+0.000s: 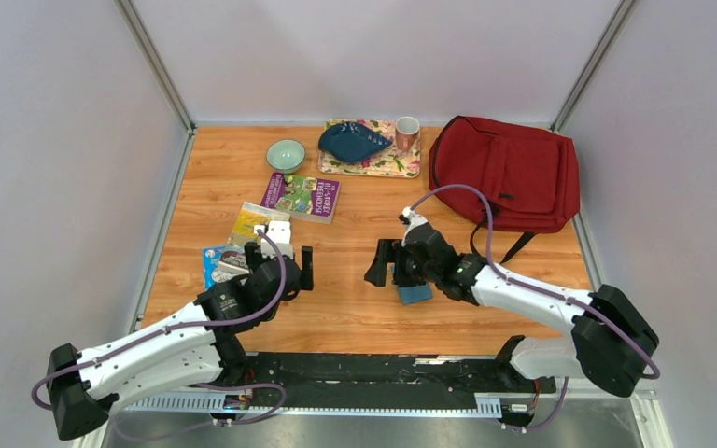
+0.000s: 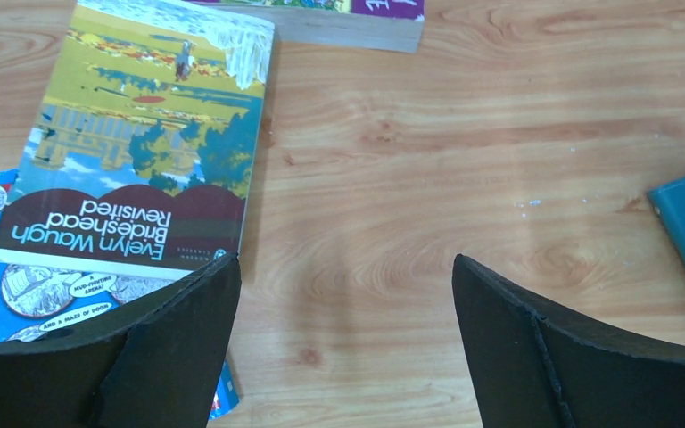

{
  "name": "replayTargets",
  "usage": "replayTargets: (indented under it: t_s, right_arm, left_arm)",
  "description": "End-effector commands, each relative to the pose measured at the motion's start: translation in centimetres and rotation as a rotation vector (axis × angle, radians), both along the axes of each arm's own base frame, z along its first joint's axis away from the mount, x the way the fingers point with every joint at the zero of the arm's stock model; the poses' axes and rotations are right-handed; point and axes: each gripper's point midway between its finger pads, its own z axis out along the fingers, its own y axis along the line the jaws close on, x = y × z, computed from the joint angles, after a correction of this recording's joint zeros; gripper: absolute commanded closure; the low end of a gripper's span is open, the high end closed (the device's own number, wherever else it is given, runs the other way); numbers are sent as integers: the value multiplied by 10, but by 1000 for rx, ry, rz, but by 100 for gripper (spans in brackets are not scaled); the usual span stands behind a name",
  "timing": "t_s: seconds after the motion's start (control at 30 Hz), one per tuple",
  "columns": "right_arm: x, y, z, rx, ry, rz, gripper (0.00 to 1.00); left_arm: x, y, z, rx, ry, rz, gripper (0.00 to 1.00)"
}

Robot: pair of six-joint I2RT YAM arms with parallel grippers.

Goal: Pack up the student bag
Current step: Adjust the book at the center of the board, then move the stationery to the center of the board.

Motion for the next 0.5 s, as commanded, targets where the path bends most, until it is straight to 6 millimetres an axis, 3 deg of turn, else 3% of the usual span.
replayTargets:
  t_s: [0.0,0.13,0.23,0.37,0.47]
  right_arm:
    - [22,31,23,88,-47,-140,14]
    - [21,46,2,115,73,-225,14]
    - [31,46,-11,72,84,-306,14]
    - [47,22,-28,-89,67,-436,13]
    - [45,-6,-39,-181,52,-510,11]
  left_arm:
    - [7,3,11,-25,-55,21,4]
    - [5,6,7,-33,-45,30,4]
    - [4,5,6,-54,-45,29,4]
    - [4,3,5,-68,-42,22,4]
    - [4,3,3,-65,-38,19,3]
